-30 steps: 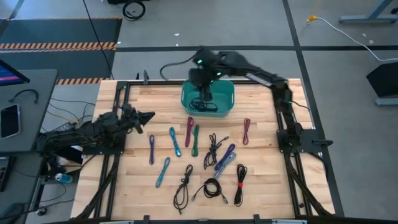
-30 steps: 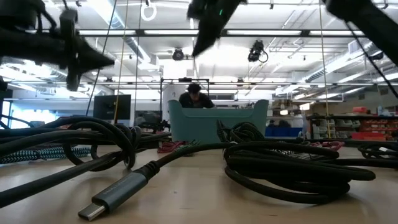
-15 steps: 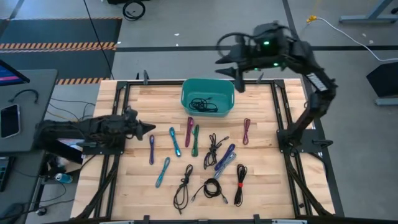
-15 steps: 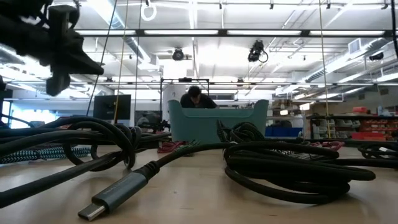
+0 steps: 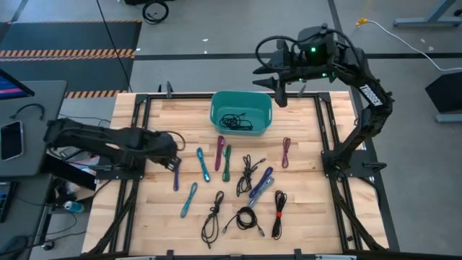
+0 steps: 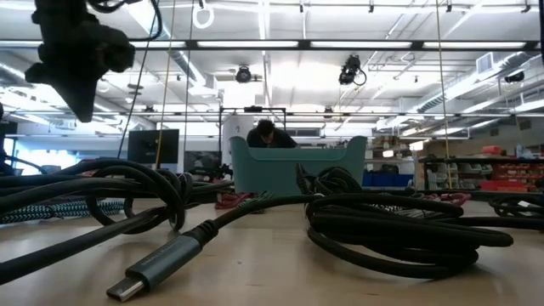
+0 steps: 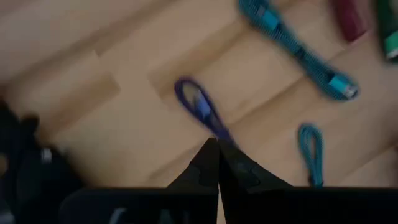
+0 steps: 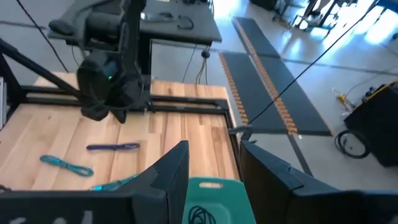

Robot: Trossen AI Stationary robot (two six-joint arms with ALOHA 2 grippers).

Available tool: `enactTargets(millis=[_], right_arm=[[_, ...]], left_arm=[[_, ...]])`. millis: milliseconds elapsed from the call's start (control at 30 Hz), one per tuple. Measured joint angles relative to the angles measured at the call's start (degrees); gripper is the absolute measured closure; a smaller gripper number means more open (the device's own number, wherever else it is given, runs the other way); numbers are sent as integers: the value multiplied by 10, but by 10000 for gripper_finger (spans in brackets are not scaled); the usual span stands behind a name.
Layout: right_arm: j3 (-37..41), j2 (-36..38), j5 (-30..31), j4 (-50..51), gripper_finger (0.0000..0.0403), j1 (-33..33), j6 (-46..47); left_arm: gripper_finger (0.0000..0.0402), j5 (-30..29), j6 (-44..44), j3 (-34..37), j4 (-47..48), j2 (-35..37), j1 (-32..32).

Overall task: Pick and place USB-C Cables
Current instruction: Put the left purple charger cable into the light blue bin

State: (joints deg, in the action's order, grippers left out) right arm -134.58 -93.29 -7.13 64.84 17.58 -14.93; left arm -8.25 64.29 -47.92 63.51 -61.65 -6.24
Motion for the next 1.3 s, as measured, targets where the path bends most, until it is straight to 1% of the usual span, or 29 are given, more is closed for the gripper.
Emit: enactTargets(millis=[167,233,300,400,700,833,967,1233,1300], right_arm=[[0,-11,-2,-1,255,0,-1],[0,-14,-3,2,255,0,-3],[0,-14,-4,2,255,0,-12],[0,-14,-4,3,255,-2,-22],[0,-13,-5,27,255,-18,-39],[0,-13,-5,29,255,-27,-48],[0,-13,-5,31,255,-32,-50],[0,-13,-5,34,255,-37,-54],[0,-13,-5,40,255,-40,-54]], left_arm=[[391,44,42,-38,-9,-98,-21],[383,45,40,-41,-11,-126,-33],[369,61,26,-41,-19,-150,-44],[336,83,25,-41,-18,-178,-57],[201,75,90,-40,-21,-230,-66],[166,75,123,-40,-30,-255,-65],[155,75,135,-39,-45,-280,-65],[163,75,136,-40,-126,-326,-64],[163,83,134,-40,-132,-338,-64]])
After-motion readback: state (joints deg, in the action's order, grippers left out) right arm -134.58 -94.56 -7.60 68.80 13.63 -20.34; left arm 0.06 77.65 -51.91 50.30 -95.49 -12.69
